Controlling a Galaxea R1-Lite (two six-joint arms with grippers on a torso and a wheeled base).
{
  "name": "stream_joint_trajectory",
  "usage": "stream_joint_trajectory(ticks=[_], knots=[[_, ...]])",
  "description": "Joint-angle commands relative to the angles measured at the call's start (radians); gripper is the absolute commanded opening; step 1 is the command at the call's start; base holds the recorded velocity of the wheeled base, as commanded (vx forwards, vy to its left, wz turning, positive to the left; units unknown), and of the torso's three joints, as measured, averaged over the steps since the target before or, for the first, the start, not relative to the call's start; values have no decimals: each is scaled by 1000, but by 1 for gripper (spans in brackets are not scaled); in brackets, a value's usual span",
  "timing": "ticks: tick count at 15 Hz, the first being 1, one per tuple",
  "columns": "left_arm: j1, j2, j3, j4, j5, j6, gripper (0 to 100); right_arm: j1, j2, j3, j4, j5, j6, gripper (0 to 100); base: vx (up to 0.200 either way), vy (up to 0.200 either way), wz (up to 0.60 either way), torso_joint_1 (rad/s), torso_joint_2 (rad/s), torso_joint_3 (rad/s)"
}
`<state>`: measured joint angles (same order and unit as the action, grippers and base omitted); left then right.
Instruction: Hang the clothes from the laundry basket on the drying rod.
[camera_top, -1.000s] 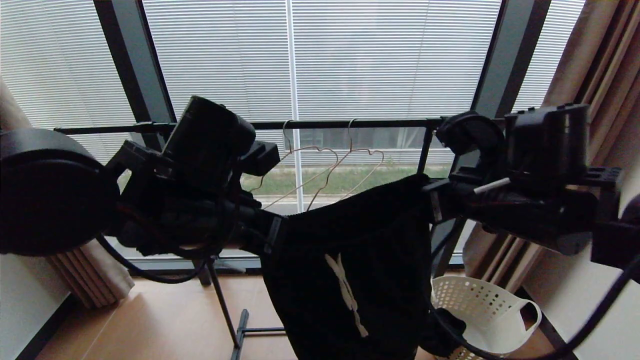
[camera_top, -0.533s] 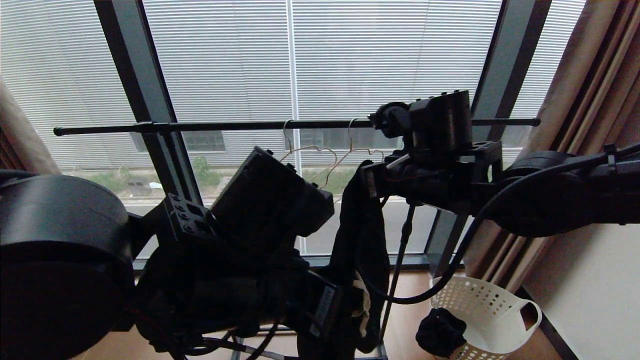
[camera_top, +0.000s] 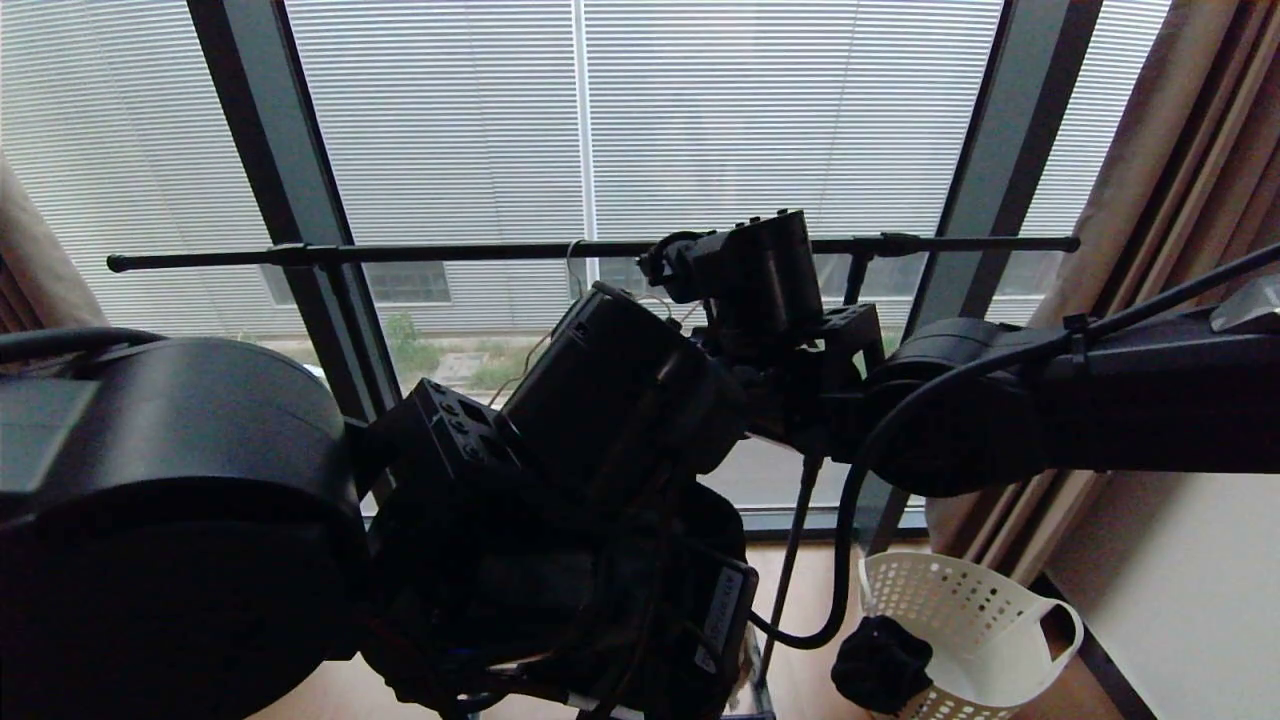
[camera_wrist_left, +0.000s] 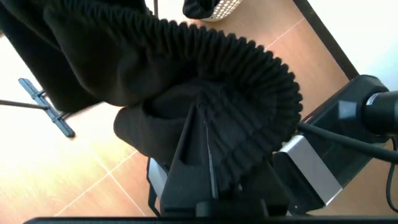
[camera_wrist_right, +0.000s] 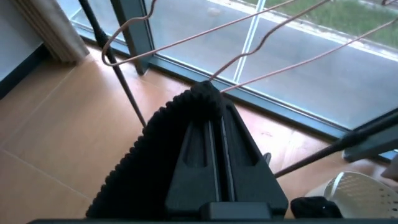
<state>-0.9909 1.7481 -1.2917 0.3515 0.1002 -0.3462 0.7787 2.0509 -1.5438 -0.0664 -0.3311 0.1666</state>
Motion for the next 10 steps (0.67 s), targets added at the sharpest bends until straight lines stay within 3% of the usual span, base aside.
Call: stream_joint_trajectory(ticks=[1,4,6,8,10], knots=[[6,-2,17,0,1,-5,0,-15,-11,5,3,0,16,0,0,0,0,0,0,0],[66,-62,72,-3,4,-10,0,-78,-86,51,33,-2,31,0,0,0,0,0,0,0],[139,-96,107,-8,3,-10,0,-108,-179,149,33,-2,31,0,0,0,0,0,0,0],[247,-84,104,-31,4,-4,0,-113,-322,330,25,-5,33,0,0,0,0,0,0,0],[291,-28,89,-80,6,-1,0,-111,-403,432,30,-26,31,0,0,0,0,0,0,0]])
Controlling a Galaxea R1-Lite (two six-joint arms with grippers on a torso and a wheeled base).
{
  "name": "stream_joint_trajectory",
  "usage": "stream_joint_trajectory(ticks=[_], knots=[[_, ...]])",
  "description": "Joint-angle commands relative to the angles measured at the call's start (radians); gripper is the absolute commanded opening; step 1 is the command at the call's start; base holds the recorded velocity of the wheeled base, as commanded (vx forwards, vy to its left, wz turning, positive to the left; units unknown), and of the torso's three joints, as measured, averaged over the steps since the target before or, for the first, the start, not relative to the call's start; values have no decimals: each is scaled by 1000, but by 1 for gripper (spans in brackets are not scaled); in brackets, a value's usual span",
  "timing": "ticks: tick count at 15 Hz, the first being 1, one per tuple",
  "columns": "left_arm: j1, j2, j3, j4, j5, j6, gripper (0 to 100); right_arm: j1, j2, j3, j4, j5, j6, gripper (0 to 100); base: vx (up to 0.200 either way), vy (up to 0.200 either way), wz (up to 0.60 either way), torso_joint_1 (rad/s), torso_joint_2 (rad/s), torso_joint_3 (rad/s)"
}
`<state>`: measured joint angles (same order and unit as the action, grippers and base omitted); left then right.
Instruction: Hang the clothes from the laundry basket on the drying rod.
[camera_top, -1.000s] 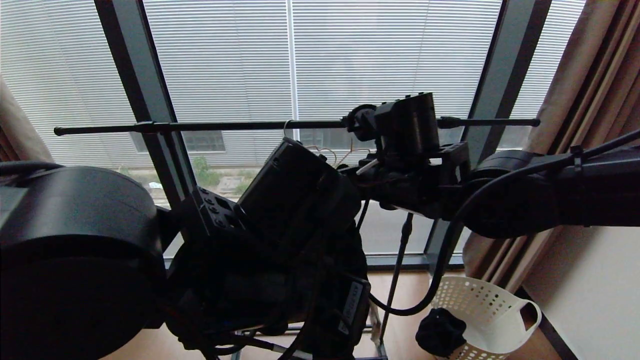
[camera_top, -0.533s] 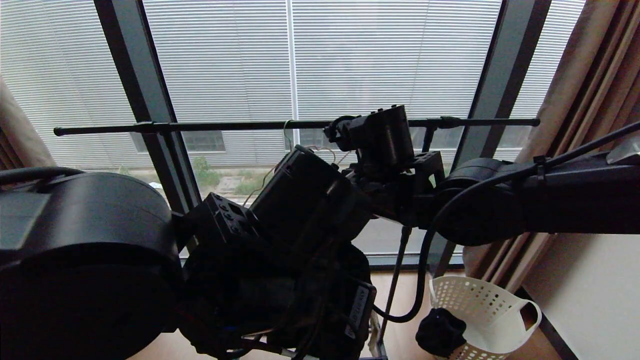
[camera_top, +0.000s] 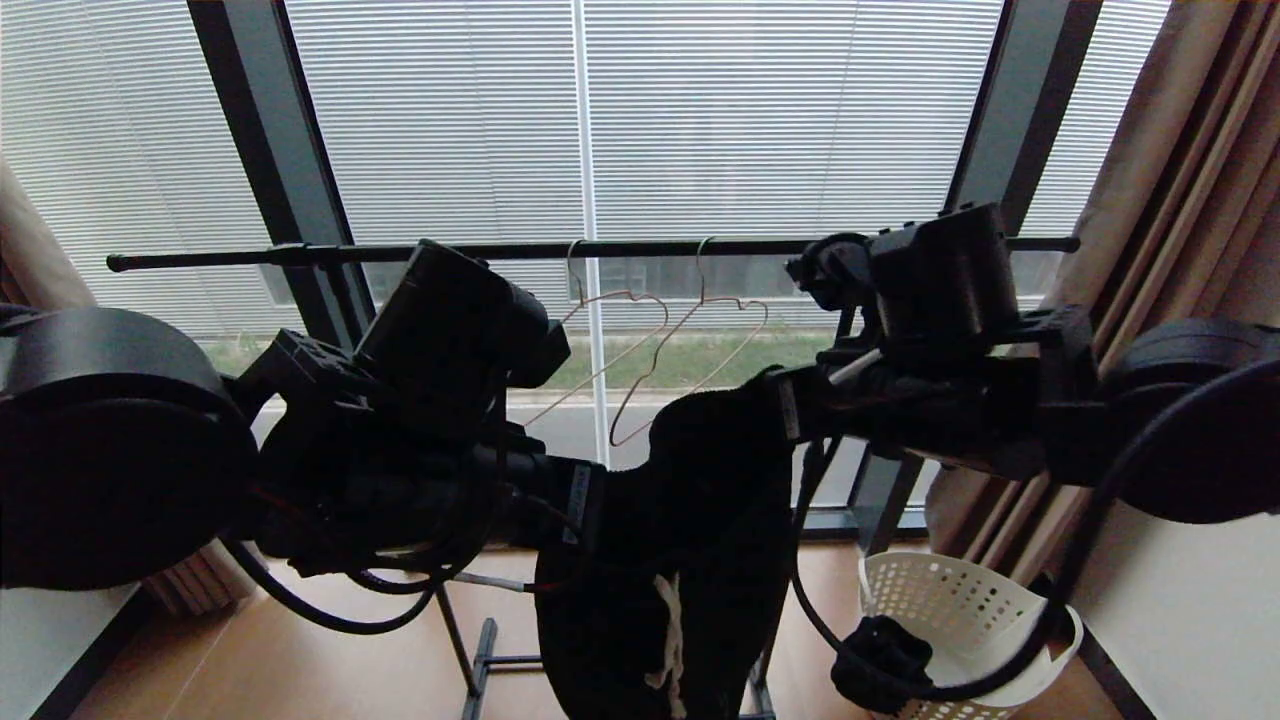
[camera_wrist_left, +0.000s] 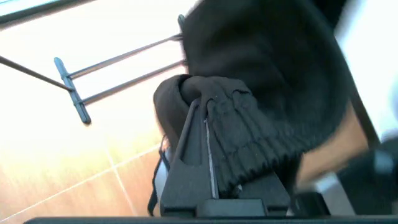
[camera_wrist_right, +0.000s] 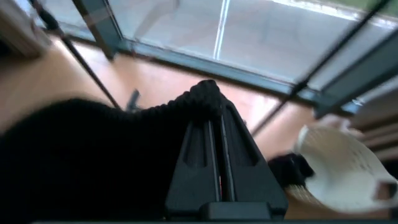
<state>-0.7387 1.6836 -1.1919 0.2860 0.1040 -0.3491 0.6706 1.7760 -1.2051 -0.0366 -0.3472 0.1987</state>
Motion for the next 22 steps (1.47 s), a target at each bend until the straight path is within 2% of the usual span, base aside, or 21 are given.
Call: stream_joint_trajectory(ticks=[1,4,7,18,19,22], knots=[[58,71,-43,-18,3,7,0,0,-167,144,1,-15,-1,0,0,0,0,0,0,0],[78,128,-120,-18,3,9,0,33,-245,257,-6,-15,4,0,0,0,0,0,0,0],[78,125,-121,-18,3,10,0,52,-265,308,-11,-12,13,0,0,0,0,0,0,0],[67,99,-89,-18,5,13,0,55,-256,311,-12,-10,21,0,0,0,0,0,0,0],[67,91,-81,-19,5,25,100,53,-256,309,-12,-10,21,0,0,0,0,0,0,0],[56,45,-32,-19,2,78,100,37,-254,295,-25,-10,28,0,0,0,0,0,0,0]])
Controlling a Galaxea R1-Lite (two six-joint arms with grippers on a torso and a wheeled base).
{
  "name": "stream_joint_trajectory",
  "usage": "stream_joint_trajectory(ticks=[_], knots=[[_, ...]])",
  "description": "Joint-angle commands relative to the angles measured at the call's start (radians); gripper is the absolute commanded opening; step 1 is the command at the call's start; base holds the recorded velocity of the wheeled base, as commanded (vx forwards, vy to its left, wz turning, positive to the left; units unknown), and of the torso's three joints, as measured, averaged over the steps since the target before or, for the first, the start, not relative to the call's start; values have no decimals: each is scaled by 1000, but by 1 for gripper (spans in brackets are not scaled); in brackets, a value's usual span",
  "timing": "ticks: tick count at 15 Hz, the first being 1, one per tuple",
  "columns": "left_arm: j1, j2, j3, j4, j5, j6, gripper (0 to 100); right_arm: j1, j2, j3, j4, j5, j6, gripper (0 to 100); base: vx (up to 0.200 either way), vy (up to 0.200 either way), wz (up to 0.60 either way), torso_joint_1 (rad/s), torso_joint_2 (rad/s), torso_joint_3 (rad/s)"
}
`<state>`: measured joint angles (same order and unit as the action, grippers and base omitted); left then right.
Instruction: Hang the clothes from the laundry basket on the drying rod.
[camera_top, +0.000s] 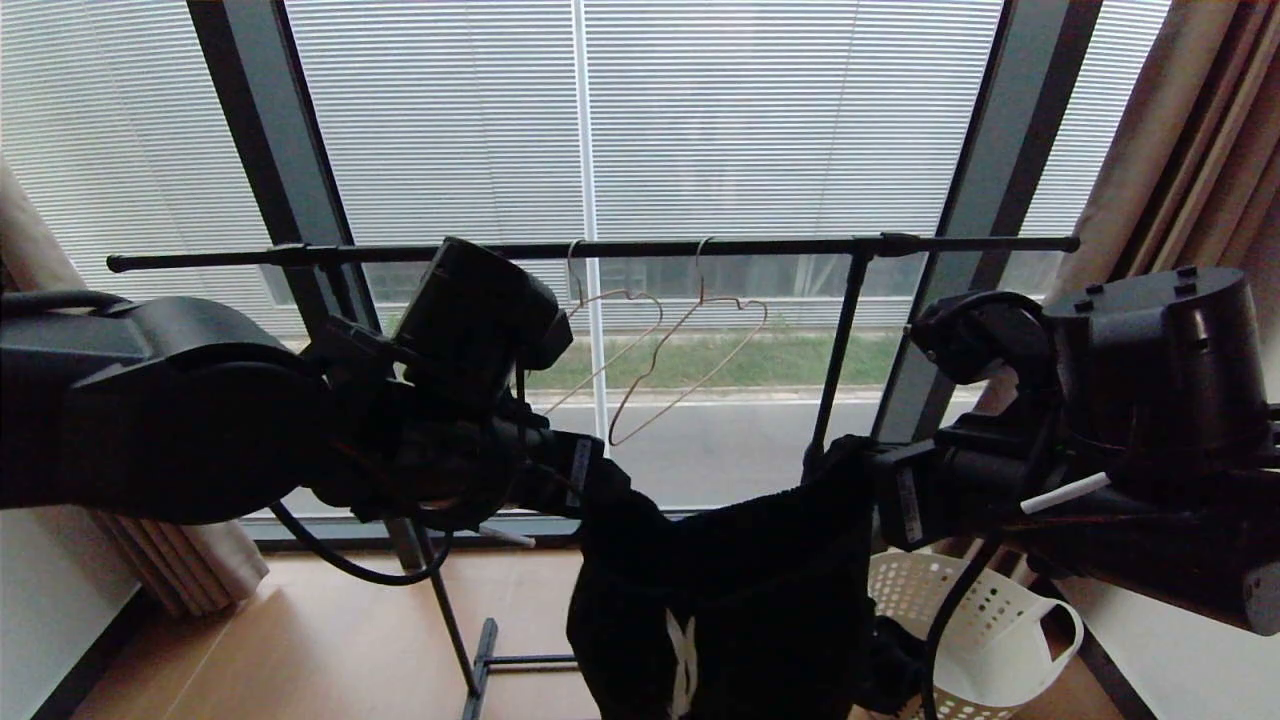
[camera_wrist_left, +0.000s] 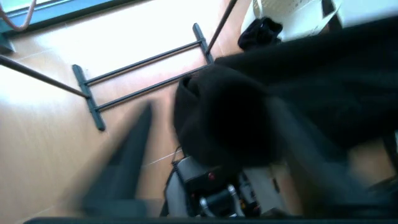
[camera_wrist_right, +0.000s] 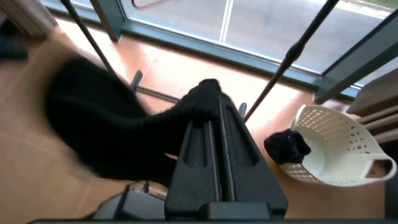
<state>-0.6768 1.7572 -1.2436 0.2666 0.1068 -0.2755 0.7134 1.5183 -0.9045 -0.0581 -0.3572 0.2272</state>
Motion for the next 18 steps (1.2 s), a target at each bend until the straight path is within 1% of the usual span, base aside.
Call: stream_joint_trajectory(ticks=[1,5,8,10,11,13,14,15,16,18], knots=[[-7,-42,35,0,-1,18,100,-14,5,-4,-17,-2,0,0,0,0,0,0,0,0],[-4,-53,44,-1,-2,21,100,-17,8,4,-19,0,3,0,0,0,0,0,0,0],[0,-62,52,-4,-2,22,100,-31,-3,15,-19,3,30,0,0,0,0,0,0,0],[23,-71,81,-40,-2,32,100,-55,-17,44,-20,6,46,0,0,0,0,0,0,0],[60,-79,127,-107,-6,68,100,-75,-32,78,-29,20,55,0,0,0,0,0,0,0],[131,-87,207,-236,-16,148,100,-98,-50,147,-120,46,52,0,0,0,0,0,0,0],[151,-87,224,-267,-27,167,100,-103,-50,167,-152,52,49,0,0,0,0,0,0,0],[189,-85,233,-283,-64,173,100,-114,-50,191,-190,52,46,0,0,0,0,0,0,0],[215,-82,231,-285,-91,176,100,-115,-50,197,-193,52,49,0,0,0,0,0,0,0],[258,-79,217,-296,-116,197,100,-123,-52,197,-193,52,46,0,0,0,0,0,0,0]])
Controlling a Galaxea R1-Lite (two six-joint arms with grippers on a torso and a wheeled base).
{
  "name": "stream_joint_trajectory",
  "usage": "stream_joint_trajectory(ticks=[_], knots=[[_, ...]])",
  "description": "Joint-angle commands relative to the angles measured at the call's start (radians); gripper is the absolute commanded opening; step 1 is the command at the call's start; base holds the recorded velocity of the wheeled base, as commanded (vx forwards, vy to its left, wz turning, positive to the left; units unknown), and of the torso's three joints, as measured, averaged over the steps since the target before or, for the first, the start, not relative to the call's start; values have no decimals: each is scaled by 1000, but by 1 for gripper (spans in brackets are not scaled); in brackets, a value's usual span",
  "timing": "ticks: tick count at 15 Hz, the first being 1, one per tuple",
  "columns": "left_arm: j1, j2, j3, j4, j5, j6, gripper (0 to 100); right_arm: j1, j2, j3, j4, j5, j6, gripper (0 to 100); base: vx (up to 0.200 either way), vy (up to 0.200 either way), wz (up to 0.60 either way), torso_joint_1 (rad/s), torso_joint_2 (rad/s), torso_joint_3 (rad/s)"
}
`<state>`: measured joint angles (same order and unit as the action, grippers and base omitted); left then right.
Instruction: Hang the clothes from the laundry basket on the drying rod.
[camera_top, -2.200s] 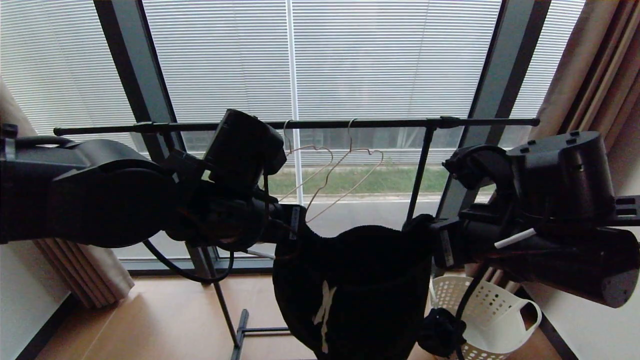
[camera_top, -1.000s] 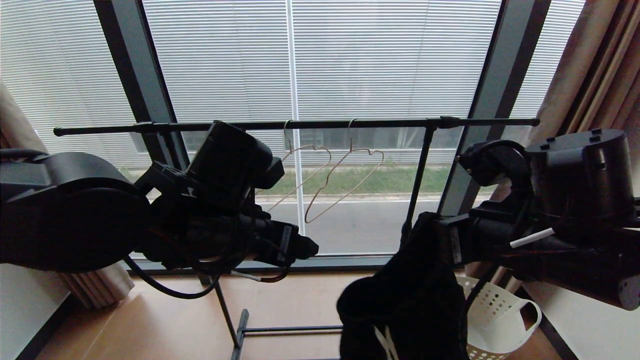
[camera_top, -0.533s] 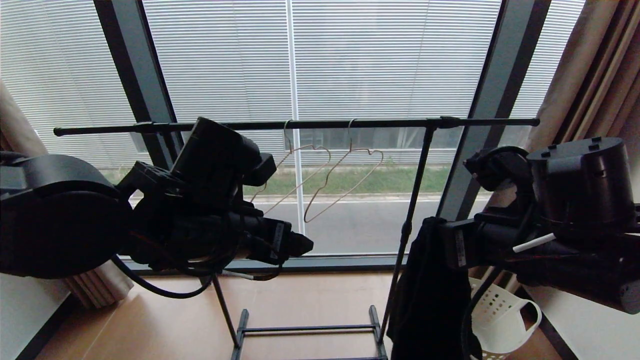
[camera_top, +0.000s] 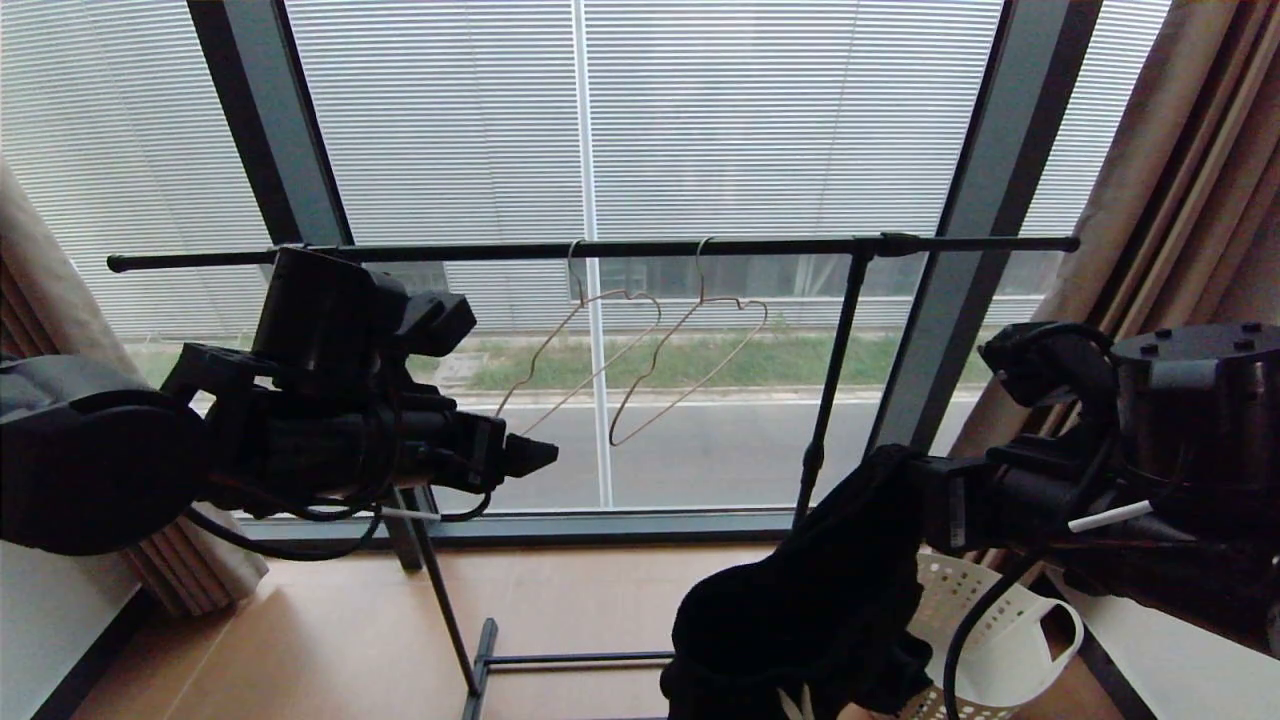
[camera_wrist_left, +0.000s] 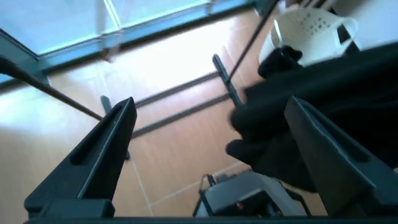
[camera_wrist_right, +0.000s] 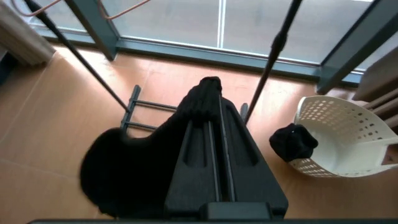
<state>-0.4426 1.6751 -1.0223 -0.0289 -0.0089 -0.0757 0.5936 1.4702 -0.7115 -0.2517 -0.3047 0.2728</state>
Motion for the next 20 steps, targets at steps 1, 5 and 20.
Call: stream_joint_trajectory(ticks=[1,5,20], knots=[[56,20,-5,-32,-28,53,100,-8,-5,4,0,-1,-1,0,0,0,0,0,0,0],[110,74,-1,-143,-77,100,100,-8,-2,3,0,-1,-3,0,0,0,0,0,0,0],[156,296,-139,-255,-97,146,100,-9,-33,7,2,-2,-6,0,53,0,0,-2,1,1]])
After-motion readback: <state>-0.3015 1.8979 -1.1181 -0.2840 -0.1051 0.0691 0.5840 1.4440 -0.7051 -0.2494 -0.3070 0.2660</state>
